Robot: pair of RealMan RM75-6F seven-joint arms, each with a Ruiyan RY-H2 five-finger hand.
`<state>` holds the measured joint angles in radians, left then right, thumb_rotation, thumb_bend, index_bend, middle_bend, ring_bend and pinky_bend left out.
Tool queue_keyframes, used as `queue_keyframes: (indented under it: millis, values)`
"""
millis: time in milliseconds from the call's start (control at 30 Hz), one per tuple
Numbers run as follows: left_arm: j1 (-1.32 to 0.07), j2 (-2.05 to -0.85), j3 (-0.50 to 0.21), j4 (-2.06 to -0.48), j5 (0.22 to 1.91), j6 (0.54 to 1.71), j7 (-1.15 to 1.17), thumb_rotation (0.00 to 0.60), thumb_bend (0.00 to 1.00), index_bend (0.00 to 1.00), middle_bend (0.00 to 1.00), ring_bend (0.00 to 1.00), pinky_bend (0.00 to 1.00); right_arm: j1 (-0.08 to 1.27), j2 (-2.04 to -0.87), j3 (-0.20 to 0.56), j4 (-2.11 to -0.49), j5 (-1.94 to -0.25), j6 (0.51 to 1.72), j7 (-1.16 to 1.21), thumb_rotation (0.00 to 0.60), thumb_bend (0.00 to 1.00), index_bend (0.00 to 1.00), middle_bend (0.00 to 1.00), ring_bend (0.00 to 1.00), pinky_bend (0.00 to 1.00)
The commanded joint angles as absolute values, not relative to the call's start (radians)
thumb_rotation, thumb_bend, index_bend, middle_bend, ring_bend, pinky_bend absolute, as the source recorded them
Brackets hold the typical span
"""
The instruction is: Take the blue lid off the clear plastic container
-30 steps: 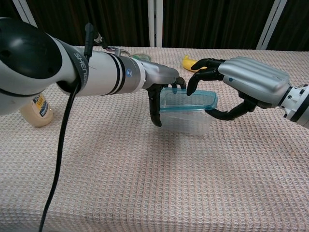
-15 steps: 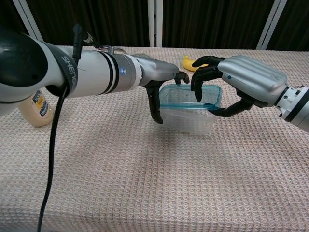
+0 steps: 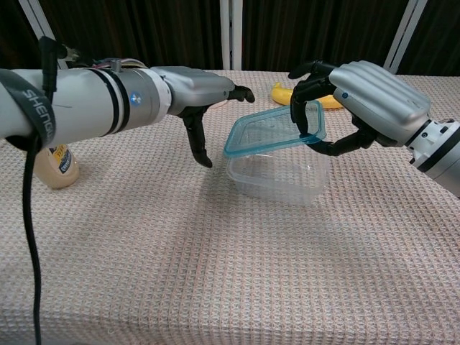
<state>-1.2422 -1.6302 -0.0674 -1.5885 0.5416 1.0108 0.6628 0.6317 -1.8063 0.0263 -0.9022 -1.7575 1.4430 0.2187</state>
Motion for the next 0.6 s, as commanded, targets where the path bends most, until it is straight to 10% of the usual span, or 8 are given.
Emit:
queue_keyframes:
  millis: [33, 600]
  values:
    - [-1.207, -1.602, -0.049, -1.604, 0.574, 1.038, 0.655, 0.600, 0.04, 0.02, 0.02, 0.00, 0.04, 0.634, -1.840, 0.040, -0.863, -1.759, 1.475, 0.235, 0.600, 0.28, 0.86, 0.47, 0.18, 0.25]
    - [-0.940, -1.377, -0.045, -1.728, 0.770, 1.203, 0.432, 0.600, 0.04, 0.02, 0.02, 0.00, 0.02, 0.599, -1.766, 0.128, -0.744, -1.614, 1.452, 0.311, 0.600, 0.26, 0.84, 0.49, 0.19, 0.25]
